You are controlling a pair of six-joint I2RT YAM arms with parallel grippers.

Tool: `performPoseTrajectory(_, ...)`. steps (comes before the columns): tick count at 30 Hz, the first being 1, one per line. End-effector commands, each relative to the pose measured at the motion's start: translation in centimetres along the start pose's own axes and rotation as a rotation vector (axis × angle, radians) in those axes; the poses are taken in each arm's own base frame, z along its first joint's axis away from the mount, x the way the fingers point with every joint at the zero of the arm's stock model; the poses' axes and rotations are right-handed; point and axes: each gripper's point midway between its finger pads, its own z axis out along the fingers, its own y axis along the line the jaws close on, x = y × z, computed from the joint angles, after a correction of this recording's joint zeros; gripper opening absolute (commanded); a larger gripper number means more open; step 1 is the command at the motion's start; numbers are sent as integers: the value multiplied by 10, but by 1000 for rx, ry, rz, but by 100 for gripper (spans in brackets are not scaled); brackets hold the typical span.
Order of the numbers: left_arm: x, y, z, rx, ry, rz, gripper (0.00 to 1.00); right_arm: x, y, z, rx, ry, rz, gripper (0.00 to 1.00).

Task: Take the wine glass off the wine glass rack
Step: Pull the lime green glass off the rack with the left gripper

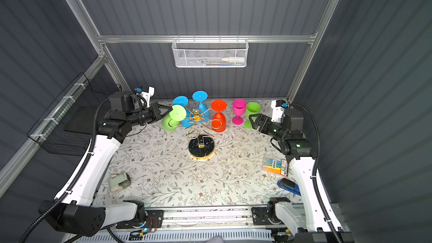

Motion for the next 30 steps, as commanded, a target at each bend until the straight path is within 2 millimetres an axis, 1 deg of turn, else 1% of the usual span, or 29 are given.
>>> performPoseTrajectory(1,-6,-5,-19,-22,-42,42,0,2,3,-4,-9,1,-12,86)
performPoseTrajectory(6,-14,3,-36,-47,-76,30,0,2,4,-6,-10,-5,-19,86)
performPoseTrajectory(10,-24,8,-55,-67,-112,35,0,1,6,-8,-11,-9,-21,86)
performPoseTrajectory(13,-35,6,-71,-90,-144,74,0,0,7,-10,-11,-11,-28,86)
performPoseTrajectory(16,-47,-8,-79,-73,-170,111,0,-2,9,-13,-10,-16,-41,86)
performPoseTrajectory(23,-82,-54,-103,7,-270,212,0,-13,17,-18,-15,-41,-78,87)
performPoseTrajectory(30,-102,-96,-119,132,-323,266,0,-28,30,-25,-43,-76,-124,87)
